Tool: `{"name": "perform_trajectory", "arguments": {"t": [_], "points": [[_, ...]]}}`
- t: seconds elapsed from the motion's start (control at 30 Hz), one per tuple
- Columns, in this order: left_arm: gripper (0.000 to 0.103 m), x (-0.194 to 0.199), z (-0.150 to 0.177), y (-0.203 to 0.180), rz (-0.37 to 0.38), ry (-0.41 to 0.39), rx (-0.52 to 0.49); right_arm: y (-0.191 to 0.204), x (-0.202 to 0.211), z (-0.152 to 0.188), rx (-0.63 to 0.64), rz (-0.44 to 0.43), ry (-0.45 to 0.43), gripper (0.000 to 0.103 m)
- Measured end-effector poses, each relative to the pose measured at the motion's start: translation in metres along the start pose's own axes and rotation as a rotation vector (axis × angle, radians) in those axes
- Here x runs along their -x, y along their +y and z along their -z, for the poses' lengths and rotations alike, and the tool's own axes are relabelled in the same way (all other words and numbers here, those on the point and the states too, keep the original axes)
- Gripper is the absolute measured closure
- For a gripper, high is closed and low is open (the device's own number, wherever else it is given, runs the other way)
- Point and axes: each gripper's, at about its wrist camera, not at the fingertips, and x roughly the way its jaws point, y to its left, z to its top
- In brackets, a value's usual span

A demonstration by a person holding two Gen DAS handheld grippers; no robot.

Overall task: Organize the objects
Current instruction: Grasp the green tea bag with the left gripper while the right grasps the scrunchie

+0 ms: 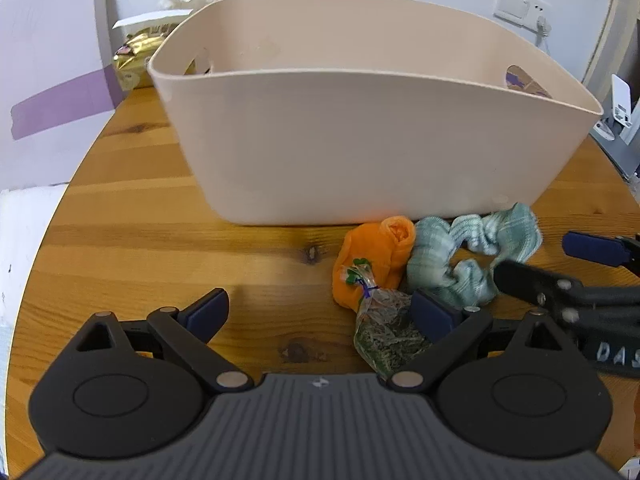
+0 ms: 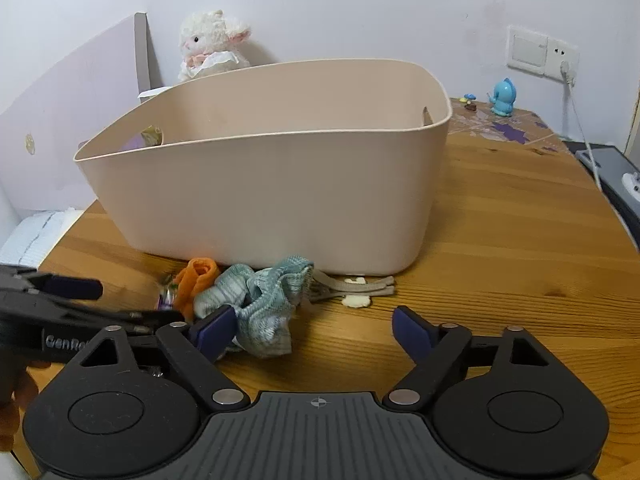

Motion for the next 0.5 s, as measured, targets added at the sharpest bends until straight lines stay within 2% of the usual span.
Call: {"name": "perform_trajectory", "arguments": {"t": [0.13, 0.17, 0.2, 0.3, 0.33, 0.5], "points": [[0.006, 0.0, 0.002, 0.011, 0.039, 0.019, 0.052, -0.003, -0.008, -0.002, -0.03, -0.027, 0.016, 0.027], [0.006, 0.001, 0.003, 0.014, 0.053, 0.023, 0.065, -0.003, -0.011, -0.001, -0.029, -0.025, 0.023, 0.033], [0.006, 0.002, 0.003, 0.016, 0.058, 0.025, 0.075, -0.002, -0.014, -0.001, -0.028, -0.026, 0.031, 0.044], [0.006, 0.008, 0.002, 0.016, 0.053, 0.01, 0.073, -0.003, -0.015, 0.002, -0.043, -0.037, 0.032, 0.067], [0.006, 0.009, 0.002, 0.015, 0.053, 0.006, 0.071, -0.003, -0.013, 0.003, -0.045, -0.03, 0.026, 0.083], [0.006, 0.014, 0.007, 0.003, 0.075, 0.012, 0.022, 0.001, -0.003, 0.009, -0.003, 0.023, 0.005, 0.088]]}}
